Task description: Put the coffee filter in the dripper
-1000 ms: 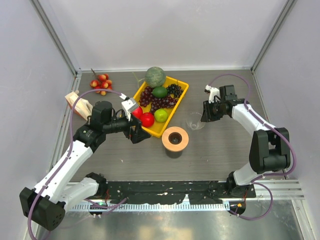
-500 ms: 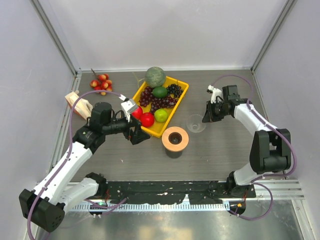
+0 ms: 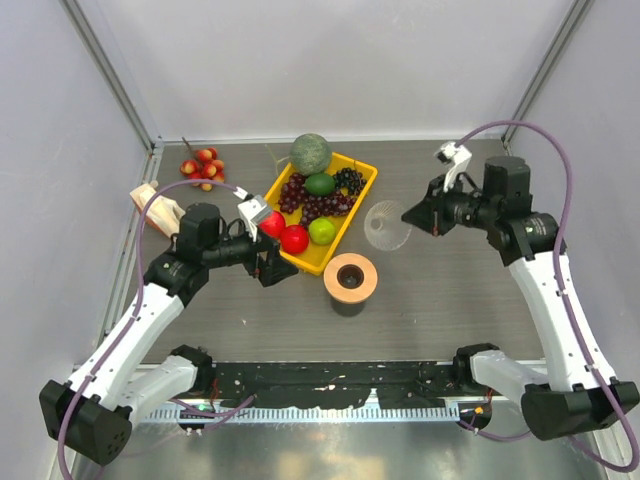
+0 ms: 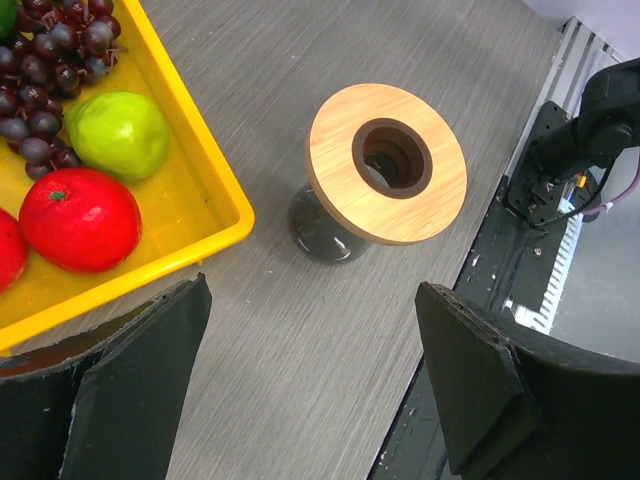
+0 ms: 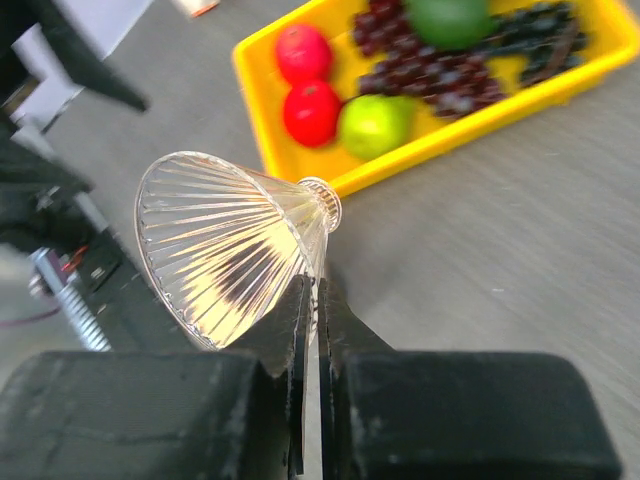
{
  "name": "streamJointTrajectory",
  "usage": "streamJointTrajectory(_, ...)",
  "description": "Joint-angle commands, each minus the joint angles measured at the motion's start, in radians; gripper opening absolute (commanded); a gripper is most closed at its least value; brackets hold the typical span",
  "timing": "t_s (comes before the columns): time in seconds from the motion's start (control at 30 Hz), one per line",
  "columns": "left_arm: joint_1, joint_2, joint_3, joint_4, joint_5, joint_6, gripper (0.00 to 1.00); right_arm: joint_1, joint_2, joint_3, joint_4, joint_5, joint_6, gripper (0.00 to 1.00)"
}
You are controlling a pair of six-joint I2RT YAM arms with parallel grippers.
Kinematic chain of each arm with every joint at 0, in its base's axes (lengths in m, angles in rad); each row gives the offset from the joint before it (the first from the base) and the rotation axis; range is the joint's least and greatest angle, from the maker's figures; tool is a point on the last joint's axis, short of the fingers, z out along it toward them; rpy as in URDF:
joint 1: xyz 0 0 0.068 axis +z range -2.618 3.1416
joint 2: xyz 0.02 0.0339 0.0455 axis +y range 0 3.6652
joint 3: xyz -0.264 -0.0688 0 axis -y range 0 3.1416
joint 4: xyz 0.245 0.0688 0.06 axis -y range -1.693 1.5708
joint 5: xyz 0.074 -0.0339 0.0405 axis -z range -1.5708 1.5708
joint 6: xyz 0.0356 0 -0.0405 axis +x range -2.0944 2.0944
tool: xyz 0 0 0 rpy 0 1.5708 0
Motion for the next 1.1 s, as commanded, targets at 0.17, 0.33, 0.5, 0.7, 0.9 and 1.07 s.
streamJointTrajectory(0.17, 0.024, -0.027, 0.011, 0.067, 0.005, -0.029, 0.94, 0.215, -0.021, -0.063, -0.078, 0.006, 0.085, 0.05)
streamJointTrajectory(0.33, 0.027, -0.024, -0.003, 0.079, 0.011, -0.031, 0.94, 0.286, 0.016, -0.081, -0.125, 0.035, 0.056, 0.06)
streamJointTrajectory(0.5, 0.030, -0.024, -0.011, 0.086, 0.017, -0.034, 0.94, 0.341, 0.063, -0.051, -0.171, 0.069, 0.018, 0.05)
streamJointTrajectory(0.7, 0.029, -0.029, -0.020, 0.092, 0.028, -0.035, 0.94, 0.355, 0.097, -0.035, -0.182, 0.089, 0.011, 0.05)
streamJointTrajectory(0.9, 0.029, -0.021, -0.020, 0.099, 0.040, -0.043, 0.94, 0.358, 0.125, -0.003, -0.174, 0.084, 0.021, 0.05)
streamJointTrajectory(1.07, 0.029, -0.018, -0.025, 0.102, 0.043, -0.043, 0.94, 0.358, 0.137, 0.018, -0.162, 0.076, 0.025, 0.05)
